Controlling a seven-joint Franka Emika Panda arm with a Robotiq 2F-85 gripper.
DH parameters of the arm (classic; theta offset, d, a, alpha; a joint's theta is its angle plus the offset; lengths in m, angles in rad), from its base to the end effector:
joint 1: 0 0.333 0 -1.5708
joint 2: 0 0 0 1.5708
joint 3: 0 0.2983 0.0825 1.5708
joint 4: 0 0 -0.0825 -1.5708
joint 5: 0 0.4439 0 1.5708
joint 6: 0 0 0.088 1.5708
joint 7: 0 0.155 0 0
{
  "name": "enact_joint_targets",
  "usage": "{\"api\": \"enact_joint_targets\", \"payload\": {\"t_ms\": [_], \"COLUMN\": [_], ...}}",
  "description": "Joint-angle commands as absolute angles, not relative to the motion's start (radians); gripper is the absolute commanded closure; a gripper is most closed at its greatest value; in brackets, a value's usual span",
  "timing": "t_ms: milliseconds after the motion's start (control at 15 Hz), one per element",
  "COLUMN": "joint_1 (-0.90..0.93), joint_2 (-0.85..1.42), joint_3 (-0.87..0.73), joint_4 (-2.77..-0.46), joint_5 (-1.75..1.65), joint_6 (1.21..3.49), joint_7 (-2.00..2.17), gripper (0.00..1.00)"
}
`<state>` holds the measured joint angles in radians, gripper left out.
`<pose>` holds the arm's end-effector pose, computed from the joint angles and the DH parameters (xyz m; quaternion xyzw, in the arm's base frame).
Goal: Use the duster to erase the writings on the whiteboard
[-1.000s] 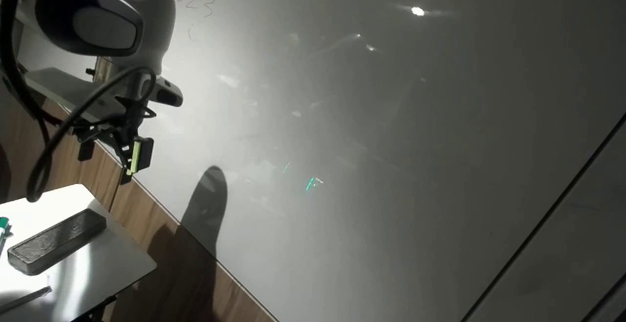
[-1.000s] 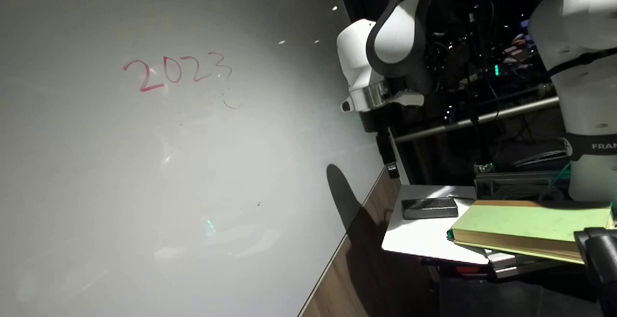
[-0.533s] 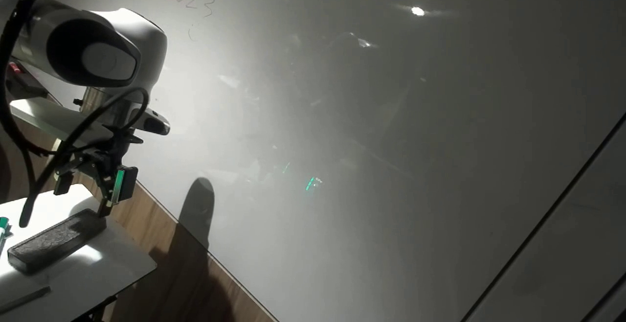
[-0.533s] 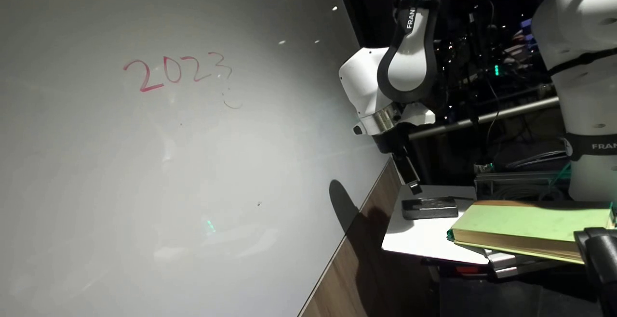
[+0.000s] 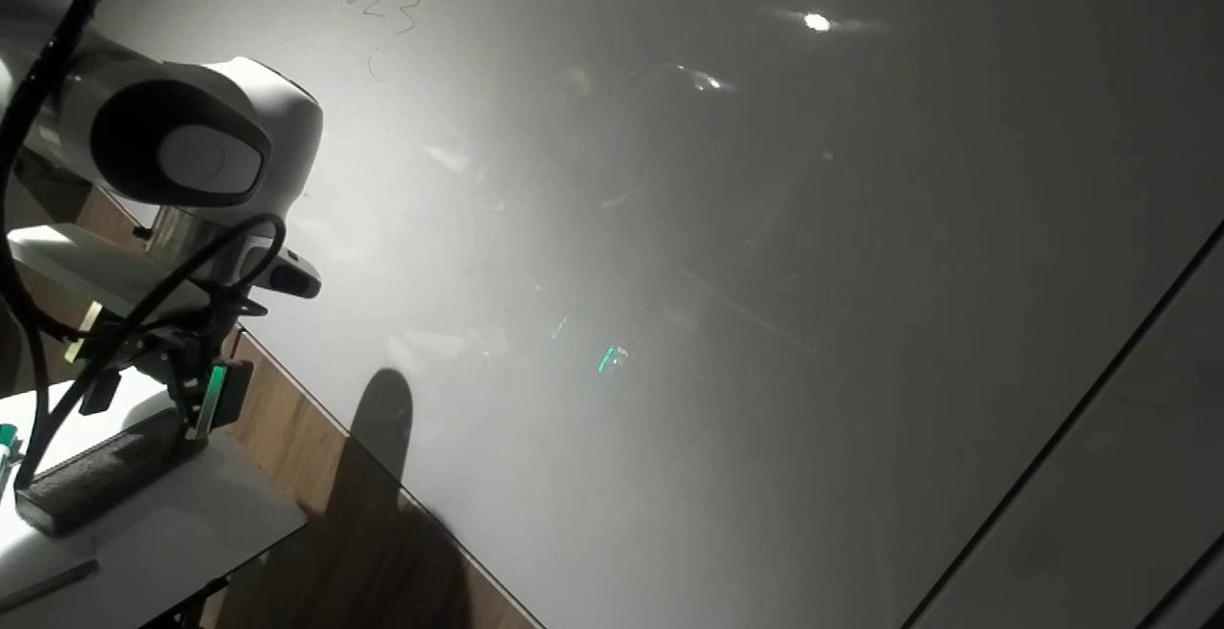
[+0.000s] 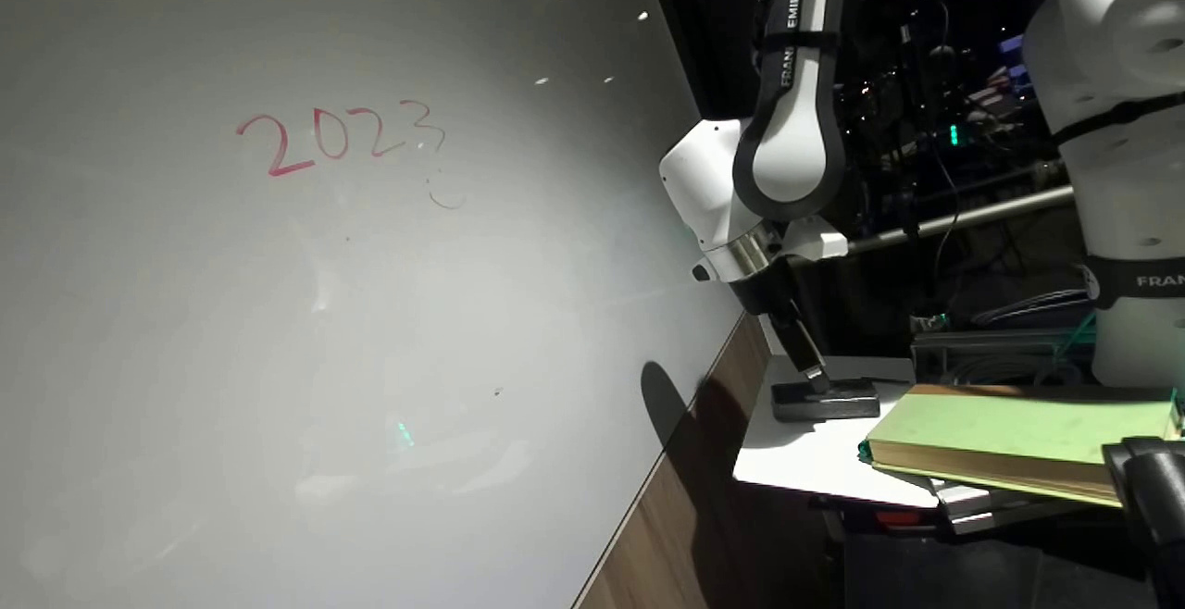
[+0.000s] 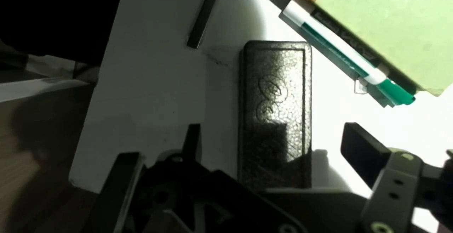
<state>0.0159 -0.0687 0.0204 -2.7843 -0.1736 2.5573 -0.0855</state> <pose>0.3828 0.0115 0.0993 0.9866 0.1361 -0.0799 0.0407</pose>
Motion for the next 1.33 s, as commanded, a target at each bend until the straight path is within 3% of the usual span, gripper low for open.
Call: {"api": "enact_joint_targets", "payload": {"t_ms": [0,267,467,800,1267], "joint_1": [0.003,0.014,0.025,0.049,0.113], "joint_2": [0.010,0.042,0.034,0.034,-0.173], "joint_3": [0.012,0.019,0.027,0.031,0.095], "joint_4": [-2.784,-2.781,-2.779,-2.770,-2.746], "joint_5": [-0.202,-0.187,-0.187,-0.242,-0.160], "joint_6": [2.612,2.635,2.651,2.685,2.616], "joint_7": [-0.070,-0.072,-0.066,-0.018,-0.022], "gripper": [0.00,0.00,0.35,0.70,0.70]}}
